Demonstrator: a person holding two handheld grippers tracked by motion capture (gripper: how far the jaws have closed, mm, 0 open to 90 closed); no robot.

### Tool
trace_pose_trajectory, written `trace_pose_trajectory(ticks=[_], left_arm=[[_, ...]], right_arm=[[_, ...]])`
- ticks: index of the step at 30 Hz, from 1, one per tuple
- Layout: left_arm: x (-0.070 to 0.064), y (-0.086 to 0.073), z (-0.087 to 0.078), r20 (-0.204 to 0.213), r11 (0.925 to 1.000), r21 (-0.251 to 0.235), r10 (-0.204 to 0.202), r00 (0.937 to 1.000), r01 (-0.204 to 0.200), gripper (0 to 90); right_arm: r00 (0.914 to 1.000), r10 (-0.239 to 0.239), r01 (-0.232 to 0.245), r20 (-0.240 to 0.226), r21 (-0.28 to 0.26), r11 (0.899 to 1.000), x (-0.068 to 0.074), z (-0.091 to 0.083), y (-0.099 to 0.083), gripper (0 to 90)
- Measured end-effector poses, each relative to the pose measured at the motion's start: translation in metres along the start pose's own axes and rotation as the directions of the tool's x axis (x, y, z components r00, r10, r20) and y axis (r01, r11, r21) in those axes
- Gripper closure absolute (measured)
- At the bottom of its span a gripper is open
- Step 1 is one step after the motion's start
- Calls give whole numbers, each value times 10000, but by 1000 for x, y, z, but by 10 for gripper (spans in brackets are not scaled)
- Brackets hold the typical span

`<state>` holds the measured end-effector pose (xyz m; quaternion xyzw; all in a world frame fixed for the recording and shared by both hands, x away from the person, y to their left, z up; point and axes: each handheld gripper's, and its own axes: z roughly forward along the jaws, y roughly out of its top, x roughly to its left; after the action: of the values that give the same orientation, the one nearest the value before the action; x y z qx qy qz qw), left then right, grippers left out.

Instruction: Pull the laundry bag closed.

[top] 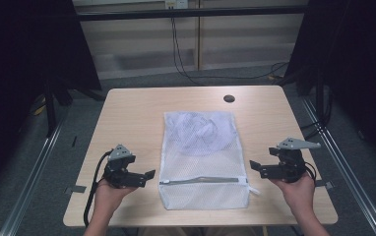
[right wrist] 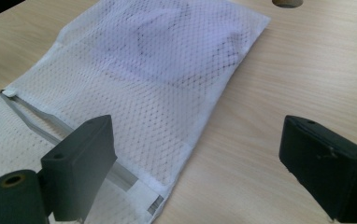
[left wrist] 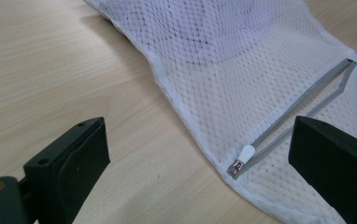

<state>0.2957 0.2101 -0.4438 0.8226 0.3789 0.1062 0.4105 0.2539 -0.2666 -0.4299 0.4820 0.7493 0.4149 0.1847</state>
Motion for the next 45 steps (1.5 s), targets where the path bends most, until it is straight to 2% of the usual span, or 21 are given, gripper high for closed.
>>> trace_pose_trajectory(ticks=[10,13,22,27,34,37,40,45], left_arm=[[2,0,-1,108,9998,-67,-191,9998,191,52],[3,0,0,80,9995,-75,-309,9995,309,52],[1,-1,1,203,9995,89,-304,9993,302,52],[1,-3,0,262,9992,17,-396,9989,396,52],[0,-6,2,292,9993,185,-325,9990,320,53],[0,-6,2,366,9992,200,-343,9987,336,53],[1,-7,1,440,9992,162,-382,9983,376,53],[2,-9,0,390,9990,137,-437,9983,432,53]], right_arm=[[9999,-113,113,-14,117,9999,9,4,2,102],[9998,-67,69,-185,86,9999,14,5,3,102],[9976,-373,390,-582,283,9988,33,13,8,102],[9942,-397,445,-1000,455,9980,49,26,14,106],[9900,-556,652,-1300,705,9954,67,43,18,106],[9896,-538,643,-1337,755,9951,72,47,20,107],[9866,-457,617,-1564,993,9931,82,55,22,118],[9829,-489,705,-1777,1177,9905,93,65,24,118]])
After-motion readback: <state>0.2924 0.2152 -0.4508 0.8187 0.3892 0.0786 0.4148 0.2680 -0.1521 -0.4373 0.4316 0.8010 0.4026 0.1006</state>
